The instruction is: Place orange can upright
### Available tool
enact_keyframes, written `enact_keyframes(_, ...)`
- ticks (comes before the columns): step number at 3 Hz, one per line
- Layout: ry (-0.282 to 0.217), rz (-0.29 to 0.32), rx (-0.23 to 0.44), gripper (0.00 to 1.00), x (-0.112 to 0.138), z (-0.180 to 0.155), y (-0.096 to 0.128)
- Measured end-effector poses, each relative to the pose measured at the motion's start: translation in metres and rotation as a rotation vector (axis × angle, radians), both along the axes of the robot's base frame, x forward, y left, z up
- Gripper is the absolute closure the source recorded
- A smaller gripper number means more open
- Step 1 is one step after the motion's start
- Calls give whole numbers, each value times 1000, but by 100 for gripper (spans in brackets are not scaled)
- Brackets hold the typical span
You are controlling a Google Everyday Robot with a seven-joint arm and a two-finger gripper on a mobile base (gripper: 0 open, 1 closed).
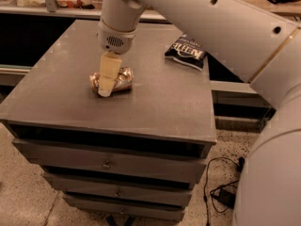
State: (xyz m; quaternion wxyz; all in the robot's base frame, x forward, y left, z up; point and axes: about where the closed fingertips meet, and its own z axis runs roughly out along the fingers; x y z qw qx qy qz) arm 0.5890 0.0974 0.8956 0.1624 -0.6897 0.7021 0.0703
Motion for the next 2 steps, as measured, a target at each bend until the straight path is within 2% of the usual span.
enact_keyframes(2,32,55,-6,0,18,-27,27)
